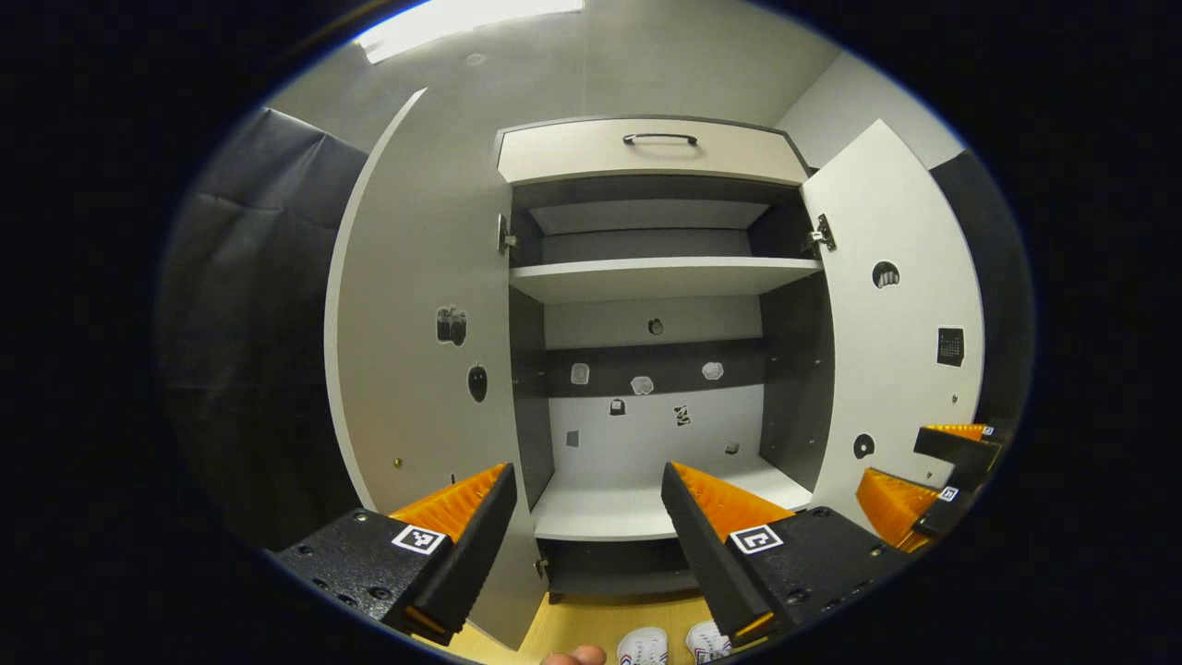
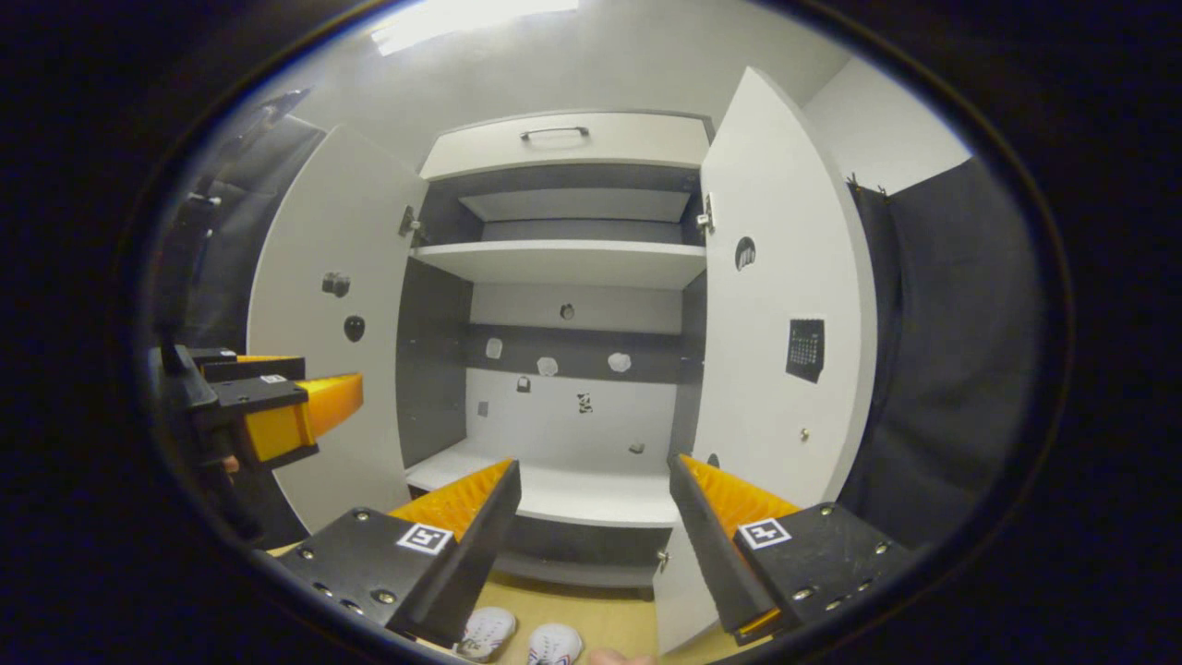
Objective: Grab one shoe with the right hand and put it into the shoe cabinet, grab the other shoe with the left hand and put it into the shoe cabinet; then close the right door with the right hand and the left door with the left hand.
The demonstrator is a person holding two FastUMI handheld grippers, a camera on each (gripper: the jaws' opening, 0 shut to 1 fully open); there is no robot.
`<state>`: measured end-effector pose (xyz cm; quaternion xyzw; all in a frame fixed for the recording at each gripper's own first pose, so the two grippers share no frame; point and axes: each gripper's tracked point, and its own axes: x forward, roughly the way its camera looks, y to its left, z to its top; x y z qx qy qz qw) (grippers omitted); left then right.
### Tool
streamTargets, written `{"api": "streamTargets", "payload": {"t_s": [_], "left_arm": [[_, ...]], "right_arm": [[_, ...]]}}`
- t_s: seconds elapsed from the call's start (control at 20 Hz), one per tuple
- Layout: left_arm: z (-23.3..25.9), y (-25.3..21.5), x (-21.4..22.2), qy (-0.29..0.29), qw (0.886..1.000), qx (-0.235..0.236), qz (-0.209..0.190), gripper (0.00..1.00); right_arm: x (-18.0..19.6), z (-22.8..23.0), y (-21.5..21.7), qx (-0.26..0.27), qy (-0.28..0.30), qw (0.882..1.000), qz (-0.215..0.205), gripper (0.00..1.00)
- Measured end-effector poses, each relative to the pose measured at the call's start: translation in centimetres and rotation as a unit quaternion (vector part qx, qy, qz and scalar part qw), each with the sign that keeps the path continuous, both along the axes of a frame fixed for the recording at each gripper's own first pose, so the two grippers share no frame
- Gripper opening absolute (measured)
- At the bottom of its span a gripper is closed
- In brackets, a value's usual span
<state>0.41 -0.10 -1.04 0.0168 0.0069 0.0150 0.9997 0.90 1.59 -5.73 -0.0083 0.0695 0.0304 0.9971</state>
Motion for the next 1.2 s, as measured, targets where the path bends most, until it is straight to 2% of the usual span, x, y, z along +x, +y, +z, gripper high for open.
{"api": "streamTargets", "payload": {"t_s": [0.15, 0.25, 0.45, 0.55, 0.6, 0.65, 0.75, 0.85, 0.9, 1.0, 1.05, 1.2], "left_arm": [[-0.1, 0.0, -0.3, 0.003, 1.000, -0.006, 0.007, 0.96], [-0.4, 0.1, -0.8, 0.007, 1.000, -0.005, 0.016, 0.96], [-1.0, 0.5, -2.1, 0.018, 0.999, 0.003, 0.040, 0.93], [-1.1, 0.8, -2.5, 0.020, 0.999, 0.004, 0.051, 0.96], [-1.3, 0.9, -2.8, 0.022, 0.998, 0.004, 0.054, 0.96], [-1.5, 1.0, -3.0, 0.025, 0.998, 0.003, 0.056, 0.96], [-1.7, 1.6, -3.2, 0.029, 0.998, 0.001, 0.060, 0.93], [-2.1, 2.2, -3.2, 0.031, 0.998, -0.002, 0.062, 0.96], [-2.2, 2.4, -3.2, 0.031, 0.998, -0.003, 0.059, 0.96], [-2.6, 2.8, -2.9, 0.031, 0.998, -0.002, 0.051, 0.96], [-2.8, 3.0, -2.8, 0.031, 0.998, -0.001, 0.047, 0.96], [-3.5, 3.8, -2.0, 0.035, 0.999, 0.000, 0.039, 0.96]], "right_arm": [[0.0, -2.2, 0.6, 0.001, 0.028, 1.000, 0.013, 0.97], [0.1, -5.1, 1.3, 0.002, 0.069, 0.997, 0.028, 0.96], [-1.6, -12.3, 3.0, 0.010, 0.161, 0.985, 0.062, 0.94], [-2.5, -16.0, 3.7, 0.009, 0.199, 0.977, 0.072, 0.97], [-3.0, -18.1, 3.9, 0.003, 0.224, 0.972, 0.076, 0.94], [-3.8, -20.4, 4.3, -0.001, 0.251, 0.965, 0.078, 0.97], [-5.3, -24.6, 5.0, -0.001, 0.299, 0.950, 0.087, 0.95], [-6.6, -28.6, 5.6, -0.004, 0.342, 0.935, 0.093, 0.90], [-7.4, -30.3, 5.8, -0.008, 0.362, 0.928, 0.094, 0.92], [-8.7, -34.1, 6.4, -0.010, 0.403, 0.910, 0.096, 0.82], [-9.4, -35.9, 6.6, -0.009, 0.422, 0.901, 0.097, 0.84], [-11.2, -40.5, 7.1, -0.004, 0.474, 0.875, 0.093, 0.84]]}}
